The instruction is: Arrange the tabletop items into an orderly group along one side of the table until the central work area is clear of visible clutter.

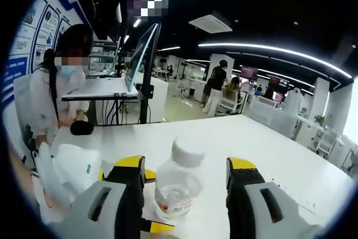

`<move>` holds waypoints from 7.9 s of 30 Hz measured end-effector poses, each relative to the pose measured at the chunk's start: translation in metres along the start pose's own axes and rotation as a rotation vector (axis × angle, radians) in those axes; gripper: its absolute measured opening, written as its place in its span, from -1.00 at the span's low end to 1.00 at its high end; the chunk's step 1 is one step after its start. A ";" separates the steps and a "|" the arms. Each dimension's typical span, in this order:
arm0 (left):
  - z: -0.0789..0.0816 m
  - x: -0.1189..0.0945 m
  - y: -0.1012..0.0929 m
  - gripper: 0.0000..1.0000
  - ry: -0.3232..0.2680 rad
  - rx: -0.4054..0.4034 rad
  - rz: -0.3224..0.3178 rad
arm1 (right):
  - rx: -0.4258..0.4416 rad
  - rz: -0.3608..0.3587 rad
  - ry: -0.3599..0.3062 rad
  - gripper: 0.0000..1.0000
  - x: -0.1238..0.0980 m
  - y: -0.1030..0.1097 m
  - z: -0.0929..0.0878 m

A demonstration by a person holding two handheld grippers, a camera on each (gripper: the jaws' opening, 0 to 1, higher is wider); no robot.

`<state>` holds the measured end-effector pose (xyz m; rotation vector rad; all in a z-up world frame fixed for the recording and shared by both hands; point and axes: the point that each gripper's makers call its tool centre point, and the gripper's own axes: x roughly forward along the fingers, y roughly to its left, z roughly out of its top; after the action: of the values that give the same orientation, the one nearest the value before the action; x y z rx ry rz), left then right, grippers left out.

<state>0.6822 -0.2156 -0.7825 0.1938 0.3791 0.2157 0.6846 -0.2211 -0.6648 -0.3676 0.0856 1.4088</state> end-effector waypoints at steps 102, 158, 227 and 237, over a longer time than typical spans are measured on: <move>0.016 -0.073 -0.096 -0.01 0.232 -0.677 -0.543 | 0.596 0.176 0.590 -0.08 -0.081 0.000 -0.132; 0.033 -0.074 -0.097 -0.11 0.165 -0.733 -0.563 | 0.937 0.192 0.223 -0.34 -0.082 0.004 -0.097; 0.060 -0.087 -0.098 -0.28 -0.108 -0.266 -0.531 | 0.689 0.438 0.205 -0.18 -0.097 0.055 -0.072; 0.067 -0.088 -0.092 -0.29 -0.169 -0.160 -0.567 | 0.723 0.478 0.144 0.15 -0.113 0.041 -0.043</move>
<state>0.6438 -0.3352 -0.7125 -0.0579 0.2349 -0.3267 0.6328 -0.3363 -0.6820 0.1704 0.8208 1.7038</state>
